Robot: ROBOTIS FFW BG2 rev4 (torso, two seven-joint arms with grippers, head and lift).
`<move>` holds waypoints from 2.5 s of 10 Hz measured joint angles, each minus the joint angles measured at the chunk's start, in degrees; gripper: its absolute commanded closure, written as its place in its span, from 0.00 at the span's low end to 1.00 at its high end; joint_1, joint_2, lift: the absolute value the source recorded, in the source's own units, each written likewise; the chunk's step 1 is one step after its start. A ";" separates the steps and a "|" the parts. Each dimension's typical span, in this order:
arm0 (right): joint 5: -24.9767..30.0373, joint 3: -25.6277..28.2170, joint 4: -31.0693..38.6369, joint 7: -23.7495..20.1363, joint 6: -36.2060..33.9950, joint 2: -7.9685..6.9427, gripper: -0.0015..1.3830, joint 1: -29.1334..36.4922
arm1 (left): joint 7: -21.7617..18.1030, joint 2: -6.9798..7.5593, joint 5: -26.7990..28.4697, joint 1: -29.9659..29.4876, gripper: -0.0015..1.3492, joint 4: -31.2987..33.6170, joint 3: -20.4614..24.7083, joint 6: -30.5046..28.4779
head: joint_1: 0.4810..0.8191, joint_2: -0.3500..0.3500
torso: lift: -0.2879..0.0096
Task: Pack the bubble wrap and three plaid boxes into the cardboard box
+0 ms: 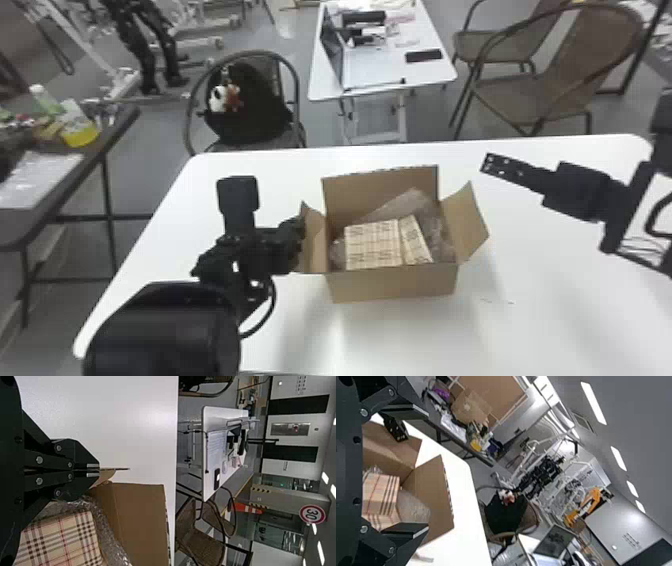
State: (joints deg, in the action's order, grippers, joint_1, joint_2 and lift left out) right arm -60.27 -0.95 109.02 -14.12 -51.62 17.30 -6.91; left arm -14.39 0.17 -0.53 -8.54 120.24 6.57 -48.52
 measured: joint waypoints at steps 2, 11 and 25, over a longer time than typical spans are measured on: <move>9.79 3.70 6.17 0.55 6.29 1.55 0.21 10.00 | -0.18 0.00 -0.01 -0.22 0.90 0.00 0.27 0.18 | 0.63 0.67 | 0.66; 48.94 25.97 -4.16 1.76 40.05 -6.08 0.21 27.59 | -0.72 0.00 -0.51 -0.99 0.90 0.09 1.25 0.71 | 0.63 0.14 | 0.66; 58.57 22.45 -28.17 -14.74 38.21 -0.83 0.76 7.97 | -0.85 0.00 -0.57 -0.91 0.90 0.08 1.22 0.94 | 0.63 0.18 | 0.66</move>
State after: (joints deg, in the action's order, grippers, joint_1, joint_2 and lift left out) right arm -1.70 21.50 80.85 -28.86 -13.41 16.47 1.06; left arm -15.24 0.18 -1.09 -9.45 120.32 7.79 -47.58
